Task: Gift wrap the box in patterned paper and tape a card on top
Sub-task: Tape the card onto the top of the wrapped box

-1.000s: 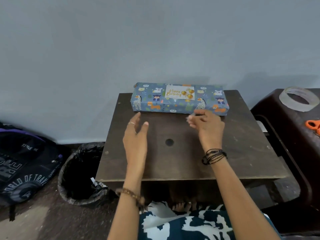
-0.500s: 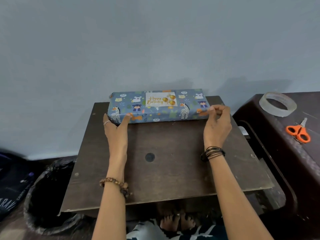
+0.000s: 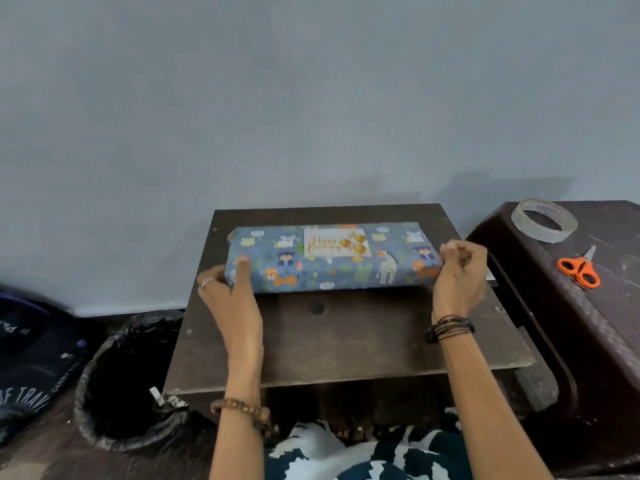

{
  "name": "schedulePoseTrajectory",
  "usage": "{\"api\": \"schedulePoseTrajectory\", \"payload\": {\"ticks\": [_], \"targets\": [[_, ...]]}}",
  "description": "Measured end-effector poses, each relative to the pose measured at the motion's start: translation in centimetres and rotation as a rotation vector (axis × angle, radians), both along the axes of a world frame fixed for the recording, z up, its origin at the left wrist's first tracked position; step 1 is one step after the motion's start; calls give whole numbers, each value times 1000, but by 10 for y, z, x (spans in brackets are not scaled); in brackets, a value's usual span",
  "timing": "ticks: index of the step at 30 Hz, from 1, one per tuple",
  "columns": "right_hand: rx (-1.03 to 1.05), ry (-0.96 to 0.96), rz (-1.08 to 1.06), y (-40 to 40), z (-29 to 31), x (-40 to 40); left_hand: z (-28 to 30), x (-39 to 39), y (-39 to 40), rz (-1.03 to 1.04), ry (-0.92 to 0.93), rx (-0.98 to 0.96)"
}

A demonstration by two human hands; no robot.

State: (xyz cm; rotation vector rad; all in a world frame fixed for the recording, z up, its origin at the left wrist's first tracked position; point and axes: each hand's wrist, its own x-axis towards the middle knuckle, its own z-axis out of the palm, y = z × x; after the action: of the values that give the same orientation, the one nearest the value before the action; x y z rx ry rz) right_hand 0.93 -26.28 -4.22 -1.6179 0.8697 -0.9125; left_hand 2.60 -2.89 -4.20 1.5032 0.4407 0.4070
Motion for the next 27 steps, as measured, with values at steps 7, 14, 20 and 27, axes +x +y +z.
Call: {"api": "schedulePoseTrajectory", "payload": {"ticks": [7,14,20,27], "targets": [[-137,289,49,15,16,-51,12,-54,15,95,132,65],[-407,305,160,17,22,-57,17,-59,6,31,194,341],[-351,184,188,8,25,-27,24,-48,-4,33,50,706],[-120,118,193,-8,19,2,59,15,-82,-671,-318,971]]}}
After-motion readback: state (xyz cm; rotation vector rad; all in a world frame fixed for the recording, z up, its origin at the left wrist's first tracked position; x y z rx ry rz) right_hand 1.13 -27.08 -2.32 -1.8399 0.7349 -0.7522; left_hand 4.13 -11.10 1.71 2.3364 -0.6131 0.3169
